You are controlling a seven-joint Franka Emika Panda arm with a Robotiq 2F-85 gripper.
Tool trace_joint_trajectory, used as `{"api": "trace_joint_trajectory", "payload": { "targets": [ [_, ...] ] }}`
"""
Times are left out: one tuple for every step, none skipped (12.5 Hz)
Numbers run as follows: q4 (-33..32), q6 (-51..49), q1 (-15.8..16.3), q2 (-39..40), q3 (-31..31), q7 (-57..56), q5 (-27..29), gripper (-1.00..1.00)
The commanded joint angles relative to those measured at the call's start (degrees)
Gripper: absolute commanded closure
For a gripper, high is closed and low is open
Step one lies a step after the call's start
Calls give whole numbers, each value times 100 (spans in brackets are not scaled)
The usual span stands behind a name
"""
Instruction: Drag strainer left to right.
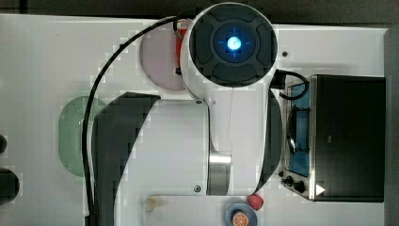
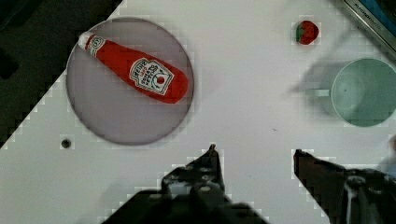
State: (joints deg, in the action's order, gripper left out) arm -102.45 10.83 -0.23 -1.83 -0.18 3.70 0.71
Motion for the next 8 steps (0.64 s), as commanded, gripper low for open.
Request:
{"api": "trace_joint_trajectory", "payload": {
  "targets": [
    [-1437,-1487,112,-2819,-410,437,-298,-60],
    [-1439,-1491,112,-2820,-409,437,-298,-82],
    [-1438,-1488,113,-2816,-408,437,-298,-100],
    [-1441,-1441,123,-2798,-389,437,-295,-100],
    [-1443,-1371,154,-2754,-328,437,-286,-100],
    [-1452,-1328,206,-2683,-215,438,-266,-100],
    [-1473,-1276,260,-2592,-47,452,-225,-100],
    [-1506,-1166,309,-2477,173,520,-200,-100]
  ]
}}
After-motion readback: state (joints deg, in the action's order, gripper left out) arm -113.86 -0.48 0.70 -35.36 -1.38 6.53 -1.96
